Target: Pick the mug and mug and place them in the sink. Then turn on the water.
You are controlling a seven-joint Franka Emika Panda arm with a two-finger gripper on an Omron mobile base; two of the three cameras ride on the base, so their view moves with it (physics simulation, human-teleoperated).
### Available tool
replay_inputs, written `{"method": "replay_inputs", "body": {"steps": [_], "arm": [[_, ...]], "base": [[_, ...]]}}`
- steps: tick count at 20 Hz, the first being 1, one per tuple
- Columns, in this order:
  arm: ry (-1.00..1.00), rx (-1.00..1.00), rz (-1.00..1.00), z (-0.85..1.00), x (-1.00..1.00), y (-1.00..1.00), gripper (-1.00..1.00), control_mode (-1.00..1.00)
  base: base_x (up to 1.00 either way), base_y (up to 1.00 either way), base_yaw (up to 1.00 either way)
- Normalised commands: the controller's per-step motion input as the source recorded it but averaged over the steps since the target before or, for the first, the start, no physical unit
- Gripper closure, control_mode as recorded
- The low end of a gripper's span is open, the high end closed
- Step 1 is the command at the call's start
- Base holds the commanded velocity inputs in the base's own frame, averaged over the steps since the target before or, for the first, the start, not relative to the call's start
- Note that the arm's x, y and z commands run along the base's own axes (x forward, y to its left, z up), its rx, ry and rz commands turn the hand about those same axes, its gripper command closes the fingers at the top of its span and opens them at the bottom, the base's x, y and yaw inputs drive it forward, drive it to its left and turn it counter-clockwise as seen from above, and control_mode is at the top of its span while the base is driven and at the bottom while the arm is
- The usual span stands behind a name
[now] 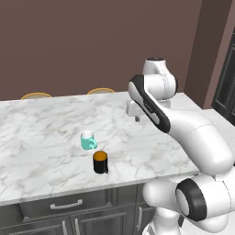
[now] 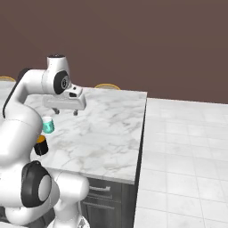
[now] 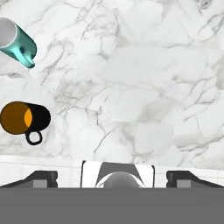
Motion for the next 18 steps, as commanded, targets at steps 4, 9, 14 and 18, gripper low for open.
{"method": "replay_inputs", "body": {"steps": [4,9,14,18], "arm": [[0.12,0.0,0.0,-0.15,-0.04,0.14,-1.0,-1.0],[0.11,0.0,0.0,-0.16,-0.1,0.09,-1.0,-1.0],[0.07,0.0,0.0,-0.15,-0.14,0.13,-1.0,-1.0],[0.08,0.0,0.0,-0.12,-0.19,0.19,-1.0,-1.0]], "base": [[0.0,0.0,0.0],[0.0,0.0,0.0],[0.0,0.0,0.0],[0.0,0.0,0.0]]}}
